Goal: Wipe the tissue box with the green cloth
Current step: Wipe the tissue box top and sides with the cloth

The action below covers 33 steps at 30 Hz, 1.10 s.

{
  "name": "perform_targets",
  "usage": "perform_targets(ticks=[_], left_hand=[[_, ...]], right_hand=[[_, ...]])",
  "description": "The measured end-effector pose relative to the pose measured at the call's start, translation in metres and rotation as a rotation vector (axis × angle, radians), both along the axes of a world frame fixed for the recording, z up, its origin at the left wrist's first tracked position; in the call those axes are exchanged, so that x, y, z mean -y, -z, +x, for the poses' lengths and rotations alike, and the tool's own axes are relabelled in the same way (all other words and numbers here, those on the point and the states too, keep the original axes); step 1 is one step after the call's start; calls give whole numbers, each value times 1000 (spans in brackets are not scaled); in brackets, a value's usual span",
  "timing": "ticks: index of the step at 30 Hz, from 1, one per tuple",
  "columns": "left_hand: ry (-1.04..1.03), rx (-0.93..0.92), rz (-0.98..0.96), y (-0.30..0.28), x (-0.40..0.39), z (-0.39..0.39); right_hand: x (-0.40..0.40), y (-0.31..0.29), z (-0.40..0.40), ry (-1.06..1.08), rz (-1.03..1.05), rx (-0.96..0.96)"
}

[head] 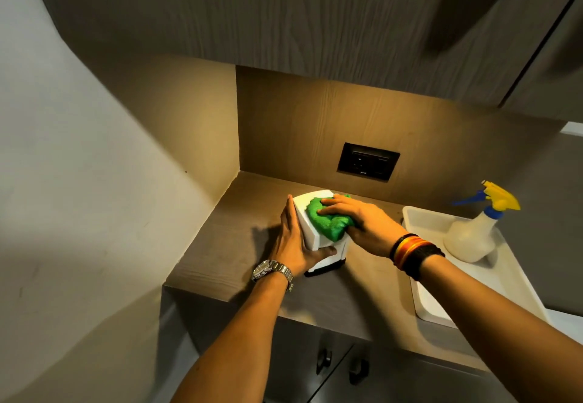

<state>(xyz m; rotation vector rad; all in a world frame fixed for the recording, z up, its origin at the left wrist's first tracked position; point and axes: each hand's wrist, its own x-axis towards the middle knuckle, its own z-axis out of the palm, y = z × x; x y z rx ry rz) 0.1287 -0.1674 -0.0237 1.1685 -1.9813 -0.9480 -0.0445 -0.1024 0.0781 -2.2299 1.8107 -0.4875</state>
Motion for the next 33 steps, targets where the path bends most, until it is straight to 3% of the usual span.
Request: perform_targets(ticks=[6,12,16,20,26,28,30,33], left_hand=[[7,-6,11,4,3,1],[39,30,58,6,5,5],[81,294,127,16,7,16],[197,-4,130,-11,11,14],[378,38,229,-29,13,28],[321,93,131,-40,3,26],[230,163,-112,-51,-5,20],[144,306,-355,-69,-12,-4]], right_hand=[[38,-7,22,189,59,78],[4,-7,46,60,-32,9],[-43,-7,30,16,37,79],[-85,-5,-2,156,80,410],[-103,38,-25,550,-61,1065],[-96,52,-22,677,-103,1182],[-86,58,-12,763,-125,1277],[-76,62,6,681,-95,1454]])
